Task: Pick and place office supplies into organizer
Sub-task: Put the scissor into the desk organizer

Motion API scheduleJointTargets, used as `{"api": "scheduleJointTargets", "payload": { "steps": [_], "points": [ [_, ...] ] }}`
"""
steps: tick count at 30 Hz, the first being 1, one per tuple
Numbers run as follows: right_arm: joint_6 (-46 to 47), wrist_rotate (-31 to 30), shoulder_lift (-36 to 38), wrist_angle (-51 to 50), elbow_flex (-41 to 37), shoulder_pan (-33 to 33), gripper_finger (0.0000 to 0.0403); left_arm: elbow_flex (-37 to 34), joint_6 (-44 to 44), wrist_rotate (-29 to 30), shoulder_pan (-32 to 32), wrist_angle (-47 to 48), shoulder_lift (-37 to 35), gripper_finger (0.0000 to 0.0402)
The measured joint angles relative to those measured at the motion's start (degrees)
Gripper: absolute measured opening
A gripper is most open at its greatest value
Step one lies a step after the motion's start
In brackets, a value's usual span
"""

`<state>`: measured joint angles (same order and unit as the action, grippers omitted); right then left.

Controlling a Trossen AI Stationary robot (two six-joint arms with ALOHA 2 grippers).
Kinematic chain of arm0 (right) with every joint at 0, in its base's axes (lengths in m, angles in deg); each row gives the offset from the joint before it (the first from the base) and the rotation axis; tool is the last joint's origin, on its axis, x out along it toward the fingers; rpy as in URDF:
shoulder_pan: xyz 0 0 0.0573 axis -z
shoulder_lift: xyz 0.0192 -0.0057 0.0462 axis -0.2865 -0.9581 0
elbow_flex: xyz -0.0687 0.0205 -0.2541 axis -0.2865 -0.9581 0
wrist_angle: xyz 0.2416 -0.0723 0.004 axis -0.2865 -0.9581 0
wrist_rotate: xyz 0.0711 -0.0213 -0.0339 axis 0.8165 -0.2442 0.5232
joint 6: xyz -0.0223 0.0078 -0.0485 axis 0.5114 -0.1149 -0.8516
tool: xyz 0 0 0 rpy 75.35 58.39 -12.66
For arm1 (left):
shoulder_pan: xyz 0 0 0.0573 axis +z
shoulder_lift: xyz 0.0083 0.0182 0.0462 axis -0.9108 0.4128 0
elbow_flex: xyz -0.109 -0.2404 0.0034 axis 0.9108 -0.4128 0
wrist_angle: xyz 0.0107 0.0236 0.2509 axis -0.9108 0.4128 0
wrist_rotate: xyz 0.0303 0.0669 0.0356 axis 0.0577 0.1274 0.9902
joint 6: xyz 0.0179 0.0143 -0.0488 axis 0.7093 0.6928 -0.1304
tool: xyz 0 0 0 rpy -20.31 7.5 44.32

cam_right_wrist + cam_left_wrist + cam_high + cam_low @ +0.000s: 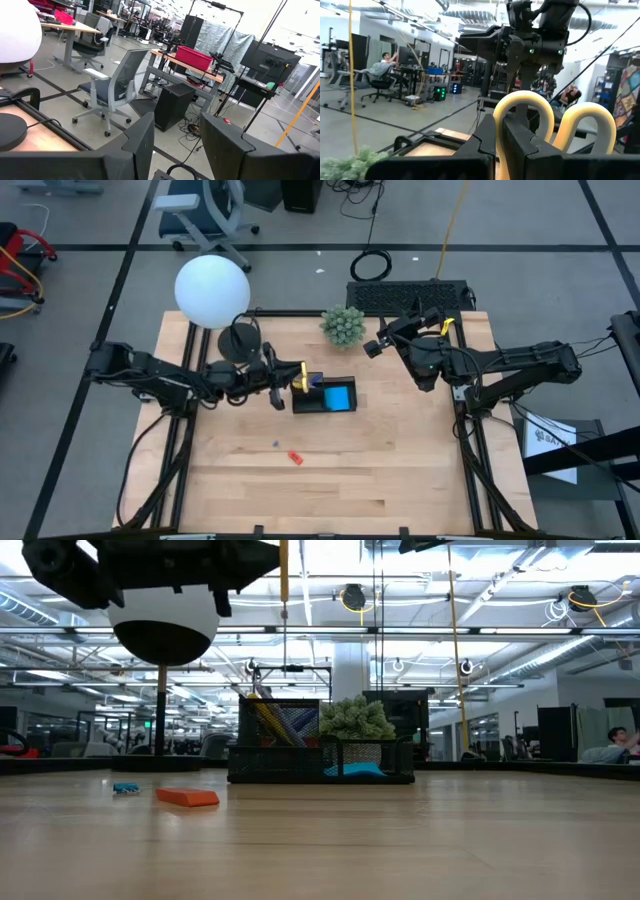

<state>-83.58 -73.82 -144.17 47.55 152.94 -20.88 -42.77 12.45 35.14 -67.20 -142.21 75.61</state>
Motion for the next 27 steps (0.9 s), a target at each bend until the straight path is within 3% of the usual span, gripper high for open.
{"api": "scheduleJointTargets", "payload": {
  "steps": [27],
  "points": [
    [0.0, 0.0, 0.0, 0.0, 0.0, 0.0, 0.0153, 0.0, -8.2, -2.1, 3.5, -16.4, 18.3, 0.0012]
  ]
}}
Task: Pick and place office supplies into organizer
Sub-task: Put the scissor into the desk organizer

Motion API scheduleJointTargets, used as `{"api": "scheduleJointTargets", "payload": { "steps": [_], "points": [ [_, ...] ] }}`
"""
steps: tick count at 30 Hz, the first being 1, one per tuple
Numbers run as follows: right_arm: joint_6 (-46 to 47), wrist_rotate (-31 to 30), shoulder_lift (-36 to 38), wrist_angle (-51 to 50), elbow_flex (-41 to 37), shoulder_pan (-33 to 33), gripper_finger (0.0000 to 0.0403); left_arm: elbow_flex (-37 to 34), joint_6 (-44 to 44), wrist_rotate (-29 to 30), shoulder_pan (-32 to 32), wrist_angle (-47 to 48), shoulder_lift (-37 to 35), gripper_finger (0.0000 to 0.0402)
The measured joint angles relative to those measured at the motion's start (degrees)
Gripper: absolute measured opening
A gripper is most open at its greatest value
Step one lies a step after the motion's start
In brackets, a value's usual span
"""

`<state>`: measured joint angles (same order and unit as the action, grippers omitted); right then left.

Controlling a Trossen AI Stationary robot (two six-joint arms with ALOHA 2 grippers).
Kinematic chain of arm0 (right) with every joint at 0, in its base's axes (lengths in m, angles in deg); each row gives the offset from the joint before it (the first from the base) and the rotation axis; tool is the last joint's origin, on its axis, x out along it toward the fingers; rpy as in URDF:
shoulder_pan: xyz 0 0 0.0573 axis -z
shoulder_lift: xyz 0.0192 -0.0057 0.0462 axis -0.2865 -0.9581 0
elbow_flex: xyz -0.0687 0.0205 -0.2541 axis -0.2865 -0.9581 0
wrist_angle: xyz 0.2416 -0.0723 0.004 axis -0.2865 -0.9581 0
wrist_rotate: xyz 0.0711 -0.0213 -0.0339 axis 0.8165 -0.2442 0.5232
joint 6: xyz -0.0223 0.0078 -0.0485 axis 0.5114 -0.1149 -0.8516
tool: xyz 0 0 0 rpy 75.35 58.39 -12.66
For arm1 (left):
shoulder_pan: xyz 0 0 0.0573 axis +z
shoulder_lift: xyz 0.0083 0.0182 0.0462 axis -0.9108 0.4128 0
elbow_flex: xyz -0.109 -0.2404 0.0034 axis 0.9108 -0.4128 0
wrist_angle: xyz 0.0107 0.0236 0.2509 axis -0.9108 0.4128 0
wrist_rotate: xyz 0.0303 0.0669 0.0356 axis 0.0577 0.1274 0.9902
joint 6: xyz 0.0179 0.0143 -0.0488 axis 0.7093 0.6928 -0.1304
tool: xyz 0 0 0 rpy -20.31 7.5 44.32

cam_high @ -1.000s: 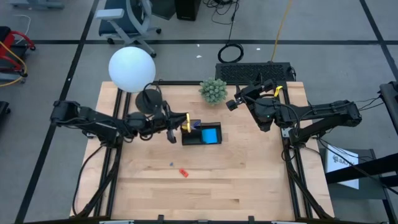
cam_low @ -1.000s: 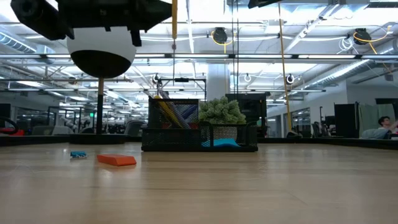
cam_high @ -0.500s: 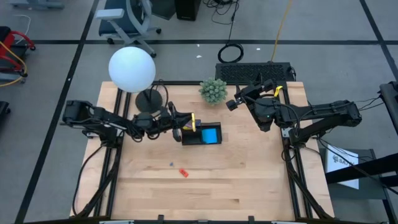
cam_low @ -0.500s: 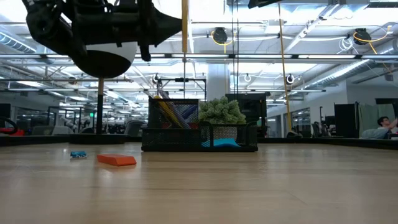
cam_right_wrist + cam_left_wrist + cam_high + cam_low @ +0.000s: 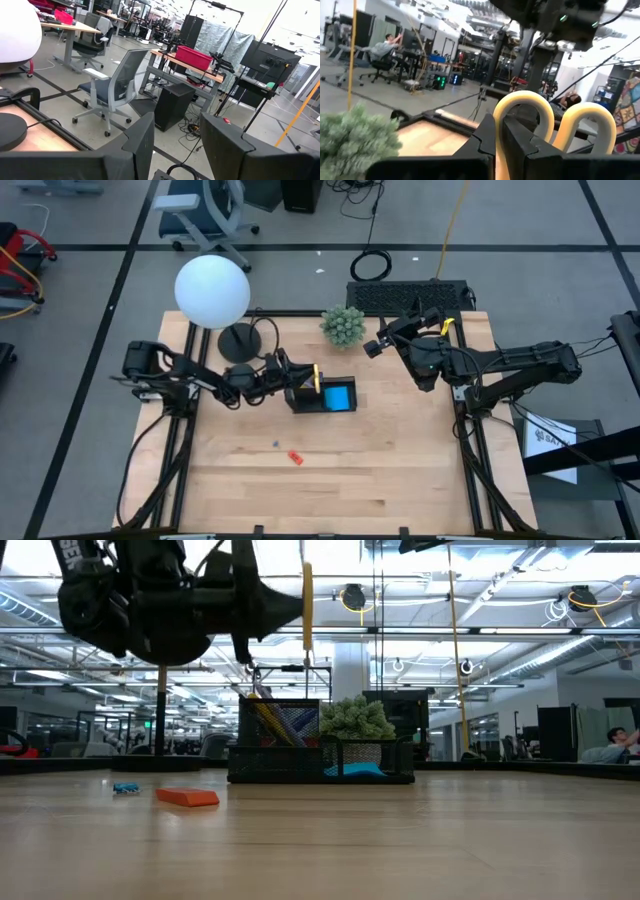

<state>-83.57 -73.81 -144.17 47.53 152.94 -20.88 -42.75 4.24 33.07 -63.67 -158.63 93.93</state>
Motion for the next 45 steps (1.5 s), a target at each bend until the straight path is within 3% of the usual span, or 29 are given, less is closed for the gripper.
{"api": "scheduleJointTargets", "payload": {
  "steps": [11, 23, 45],
  "points": [
    [0.0, 0.0, 0.0, 0.0, 0.0, 0.0, 0.0153, 0.0, -2.2, 0.0, 2.4, -0.7, 3.4, 0.0013],
    [0.0, 0.0, 0.0, 0.0, 0.0, 0.0, 0.0153, 0.0, -3.7, -0.3, 2.5, -0.6, 3.4, 0.0058],
    [0.0, 0.0, 0.0, 0.0, 0.0, 0.0, 0.0153, 0.0, -5.3, -0.4, 2.5, -0.5, 3.4, 0.0225]
  ]
}}
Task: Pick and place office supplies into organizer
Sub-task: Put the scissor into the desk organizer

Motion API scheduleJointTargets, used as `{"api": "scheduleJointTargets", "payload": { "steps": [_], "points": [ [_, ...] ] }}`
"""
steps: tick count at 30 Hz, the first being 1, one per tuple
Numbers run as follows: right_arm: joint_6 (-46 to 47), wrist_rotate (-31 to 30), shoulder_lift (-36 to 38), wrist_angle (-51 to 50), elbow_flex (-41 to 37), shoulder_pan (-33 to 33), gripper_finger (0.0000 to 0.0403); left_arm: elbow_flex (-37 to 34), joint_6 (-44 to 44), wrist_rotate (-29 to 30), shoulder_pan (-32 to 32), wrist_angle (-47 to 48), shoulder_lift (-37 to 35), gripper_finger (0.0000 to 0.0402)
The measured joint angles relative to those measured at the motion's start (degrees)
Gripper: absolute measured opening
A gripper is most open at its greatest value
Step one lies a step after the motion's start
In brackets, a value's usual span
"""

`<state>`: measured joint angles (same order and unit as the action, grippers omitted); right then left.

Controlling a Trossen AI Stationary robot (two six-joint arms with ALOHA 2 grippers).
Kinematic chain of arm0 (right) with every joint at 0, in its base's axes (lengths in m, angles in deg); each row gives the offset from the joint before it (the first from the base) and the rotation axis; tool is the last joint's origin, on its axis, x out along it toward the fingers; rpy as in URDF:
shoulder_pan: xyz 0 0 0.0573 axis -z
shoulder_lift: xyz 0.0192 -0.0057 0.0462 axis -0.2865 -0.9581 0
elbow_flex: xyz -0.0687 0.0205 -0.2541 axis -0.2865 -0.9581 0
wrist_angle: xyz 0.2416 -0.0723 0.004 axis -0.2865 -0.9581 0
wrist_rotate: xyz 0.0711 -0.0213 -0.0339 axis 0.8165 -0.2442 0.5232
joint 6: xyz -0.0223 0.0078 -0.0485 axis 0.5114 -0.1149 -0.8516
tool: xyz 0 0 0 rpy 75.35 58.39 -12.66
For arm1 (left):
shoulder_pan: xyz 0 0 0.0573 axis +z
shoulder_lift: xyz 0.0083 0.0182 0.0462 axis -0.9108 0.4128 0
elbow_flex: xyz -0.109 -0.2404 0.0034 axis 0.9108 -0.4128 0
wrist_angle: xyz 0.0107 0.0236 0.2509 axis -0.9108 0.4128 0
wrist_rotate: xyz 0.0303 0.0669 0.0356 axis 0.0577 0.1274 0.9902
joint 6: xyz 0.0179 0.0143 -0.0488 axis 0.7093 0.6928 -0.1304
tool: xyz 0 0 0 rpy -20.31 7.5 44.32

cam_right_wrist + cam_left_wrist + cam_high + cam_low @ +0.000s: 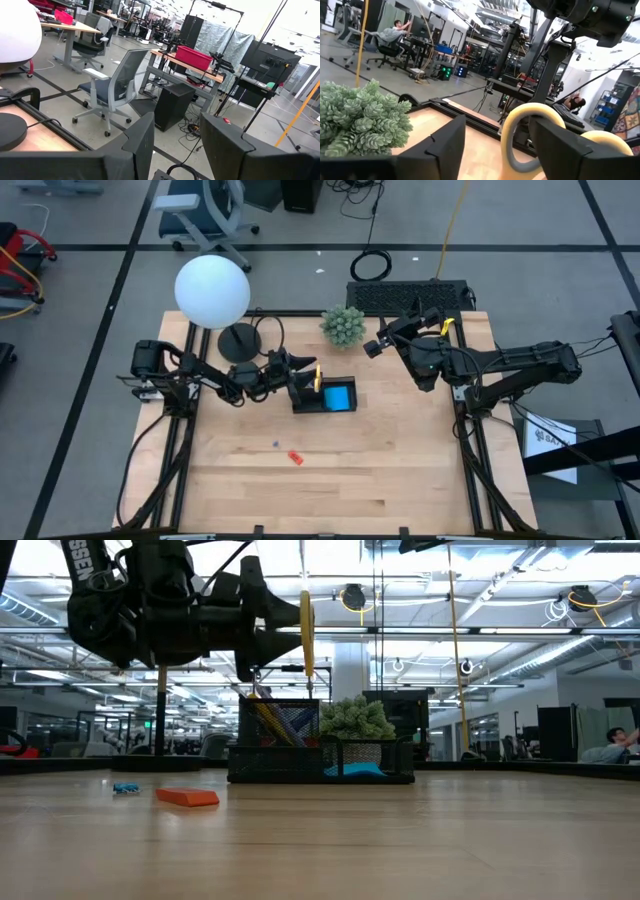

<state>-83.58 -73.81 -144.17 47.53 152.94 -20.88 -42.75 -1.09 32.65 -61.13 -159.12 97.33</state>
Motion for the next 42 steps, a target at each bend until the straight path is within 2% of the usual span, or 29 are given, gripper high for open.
{"api": "scheduleJointTargets", "payload": {
  "steps": [7, 13, 21, 32, 36, 42],
  "points": [
    [0.0, 0.0, 0.0, 0.0, 0.0, 0.0, 0.0153, 0.0, -2.7, -0.2, -1.4, 0.5, 0.0, 0.0251],
    [0.0, 0.0, 0.0, 0.0, 0.0, 0.0, 0.0153, 0.0, -1.7, -0.2, -2.3, 0.6, -1.2, 0.0259],
    [0.0, 0.0, 0.0, 0.0, 0.0, 0.0, 0.0153, 0.0, -1.3, 2.0, -1.8, 10.2, -5.5, 0.0281],
    [0.0, 0.0, 0.0, 0.0, 0.0, 0.0, 0.0153, 0.0, -2.9, 3.9, -1.8, 17.8, -5.6, 0.0316],
    [0.0, 0.0, 0.0, 0.0, 0.0, 0.0, 0.0153, 0.0, -3.1, 4.4, -1.6, 19.1, -5.6, 0.0314],
    [0.0, 0.0, 0.0, 0.0, 0.0, 0.0, 0.0153, 0.0, -3.1, 5.6, 0.1, 27.5, -9.0, 0.0295]
  ]
}}
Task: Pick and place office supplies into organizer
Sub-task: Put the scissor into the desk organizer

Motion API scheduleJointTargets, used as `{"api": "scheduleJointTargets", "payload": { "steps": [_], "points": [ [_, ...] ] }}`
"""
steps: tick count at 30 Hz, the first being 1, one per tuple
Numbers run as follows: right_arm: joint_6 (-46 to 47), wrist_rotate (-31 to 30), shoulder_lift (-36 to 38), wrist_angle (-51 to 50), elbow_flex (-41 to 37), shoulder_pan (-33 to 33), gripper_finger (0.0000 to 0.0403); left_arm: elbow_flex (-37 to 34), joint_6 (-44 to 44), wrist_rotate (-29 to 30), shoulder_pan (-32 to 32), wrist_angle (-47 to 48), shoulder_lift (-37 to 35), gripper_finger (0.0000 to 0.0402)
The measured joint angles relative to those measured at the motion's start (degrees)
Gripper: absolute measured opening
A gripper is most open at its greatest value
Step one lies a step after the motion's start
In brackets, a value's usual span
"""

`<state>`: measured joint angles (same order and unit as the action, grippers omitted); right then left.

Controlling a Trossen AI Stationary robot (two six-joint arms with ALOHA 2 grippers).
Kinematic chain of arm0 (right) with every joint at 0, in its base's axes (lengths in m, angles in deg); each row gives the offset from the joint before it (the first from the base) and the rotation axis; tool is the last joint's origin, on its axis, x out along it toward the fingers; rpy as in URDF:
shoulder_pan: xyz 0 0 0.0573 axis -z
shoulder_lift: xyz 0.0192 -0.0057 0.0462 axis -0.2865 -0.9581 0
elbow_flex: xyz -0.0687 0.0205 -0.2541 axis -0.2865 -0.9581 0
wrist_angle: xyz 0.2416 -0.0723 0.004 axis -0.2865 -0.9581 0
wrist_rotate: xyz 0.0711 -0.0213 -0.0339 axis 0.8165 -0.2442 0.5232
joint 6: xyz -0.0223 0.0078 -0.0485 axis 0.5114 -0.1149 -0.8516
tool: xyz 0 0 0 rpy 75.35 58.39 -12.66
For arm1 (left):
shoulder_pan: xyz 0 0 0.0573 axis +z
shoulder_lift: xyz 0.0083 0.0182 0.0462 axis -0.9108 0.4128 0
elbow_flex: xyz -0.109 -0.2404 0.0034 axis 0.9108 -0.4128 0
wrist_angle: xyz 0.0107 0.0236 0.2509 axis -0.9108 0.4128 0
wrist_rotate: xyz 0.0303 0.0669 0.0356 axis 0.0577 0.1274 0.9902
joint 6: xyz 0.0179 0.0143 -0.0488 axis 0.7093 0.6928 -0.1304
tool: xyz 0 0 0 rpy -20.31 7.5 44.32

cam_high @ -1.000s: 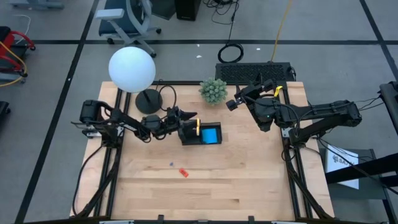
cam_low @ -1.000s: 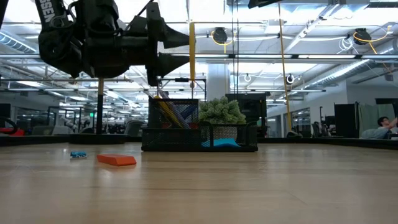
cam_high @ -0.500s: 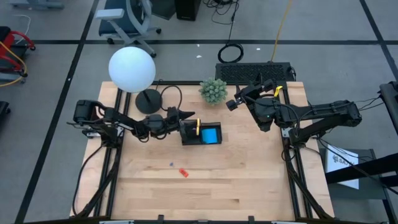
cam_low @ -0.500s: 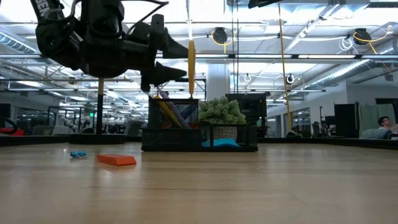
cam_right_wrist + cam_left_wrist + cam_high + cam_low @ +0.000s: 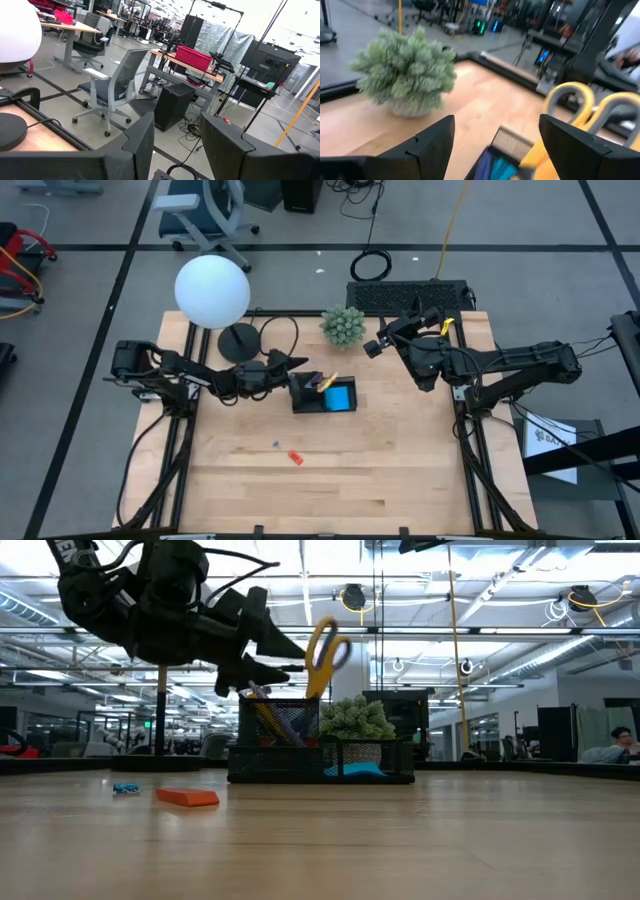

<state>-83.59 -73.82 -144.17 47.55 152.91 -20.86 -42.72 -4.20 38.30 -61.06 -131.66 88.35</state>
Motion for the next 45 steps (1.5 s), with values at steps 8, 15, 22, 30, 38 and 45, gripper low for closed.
{"api": "scheduleJointTargets", "payload": {
  "steps": [8, 15, 22, 30, 38, 45],
  "points": [
    [0.0, 0.0, 0.0, 0.0, 0.0, 0.0, 0.0153, 0.0, 3.3, 0.0, -1.4, 7.0, -10.3, 0.0283],
    [0.0, 0.0, 0.0, 0.0, 0.0, 0.0, 0.0153, 0.0, 3.5, 0.1, -5.1, 11.4, -15.9, 0.0283],
    [0.0, 0.0, 0.0, 0.0, 0.0, 0.0, 0.0153, 0.1, 2.8, -3.1, -8.0, 10.6, -14.5, 0.0282],
    [0.0, 0.0, 0.0, 0.0, 0.0, 0.0, 0.0153, 8.5, 3.7, -7.6, -9.6, 10.5, -6.8, 0.0282],
    [0.0, 0.0, 0.0, 0.0, 0.0, 0.0, 0.0153, 23.0, 12.9, -1.9, -12.6, 27.7, 0.8, 0.0282],
    [0.0, 0.0, 0.0, 0.0, 0.0, 0.0, 0.0153, 29.8, 16.0, -0.3, -15.0, 35.2, 2.7, 0.0282]
  ]
}}
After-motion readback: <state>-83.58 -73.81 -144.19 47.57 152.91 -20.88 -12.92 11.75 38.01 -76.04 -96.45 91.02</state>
